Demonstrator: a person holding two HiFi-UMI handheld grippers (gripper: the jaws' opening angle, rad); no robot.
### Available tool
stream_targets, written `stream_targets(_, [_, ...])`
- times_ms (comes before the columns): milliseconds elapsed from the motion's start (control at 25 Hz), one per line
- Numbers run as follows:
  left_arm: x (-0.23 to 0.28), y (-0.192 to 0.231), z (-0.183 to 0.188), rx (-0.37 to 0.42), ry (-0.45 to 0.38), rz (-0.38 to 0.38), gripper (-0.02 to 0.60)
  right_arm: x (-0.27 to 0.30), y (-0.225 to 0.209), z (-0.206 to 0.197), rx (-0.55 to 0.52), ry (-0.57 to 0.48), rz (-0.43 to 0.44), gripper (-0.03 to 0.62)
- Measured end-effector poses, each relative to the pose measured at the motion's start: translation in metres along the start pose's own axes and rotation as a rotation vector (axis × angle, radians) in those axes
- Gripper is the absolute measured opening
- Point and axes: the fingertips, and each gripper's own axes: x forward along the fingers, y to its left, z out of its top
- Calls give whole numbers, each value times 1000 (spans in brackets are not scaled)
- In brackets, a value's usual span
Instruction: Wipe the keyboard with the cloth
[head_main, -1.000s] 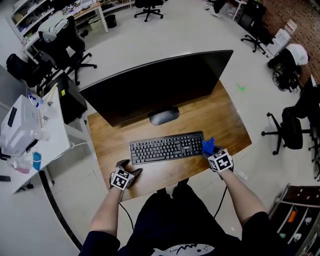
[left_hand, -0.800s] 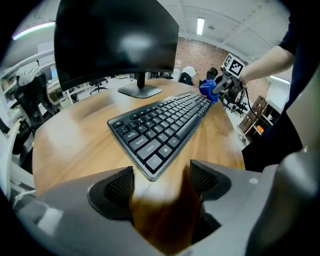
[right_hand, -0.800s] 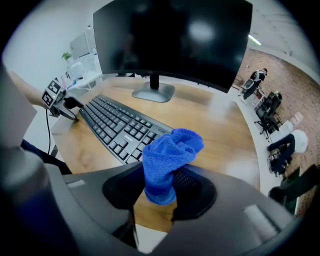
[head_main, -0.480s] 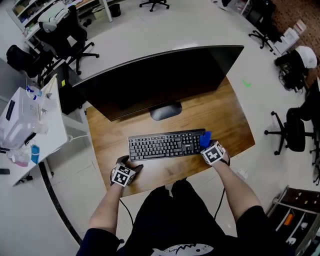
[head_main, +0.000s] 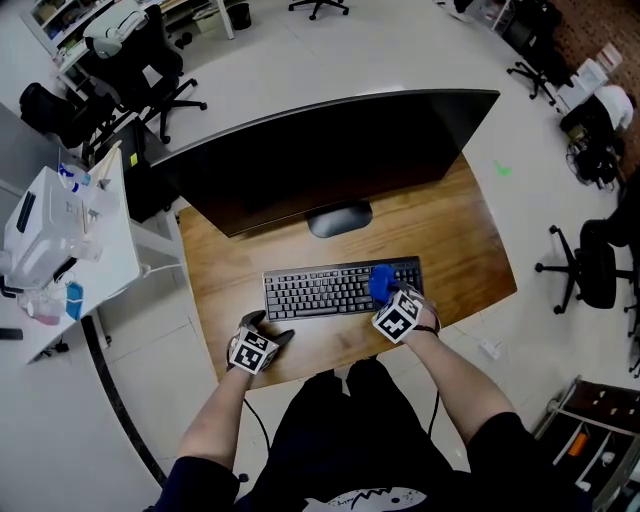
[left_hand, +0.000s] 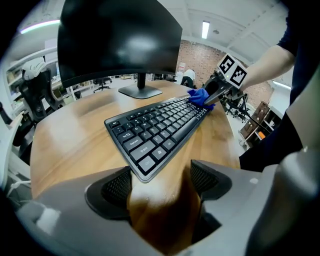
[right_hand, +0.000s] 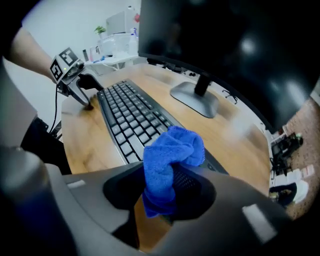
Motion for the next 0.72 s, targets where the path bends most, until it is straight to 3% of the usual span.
stream_targets(280, [1,-2,-2,13,-1,-1,356,16,59,57,-160,-59,72,153])
stream_targets(480, [1,-2,-2,14,-6,-1,356,21,106,80,-242,-101,170,153])
stream_targets(600, [1,-1,-2,21,-4,-4,356,14,109,85,-199,-158,218,153])
stream_targets(720, [0,0,-3,26,-5,2,356,-3,73,76,-57,-212,170,152])
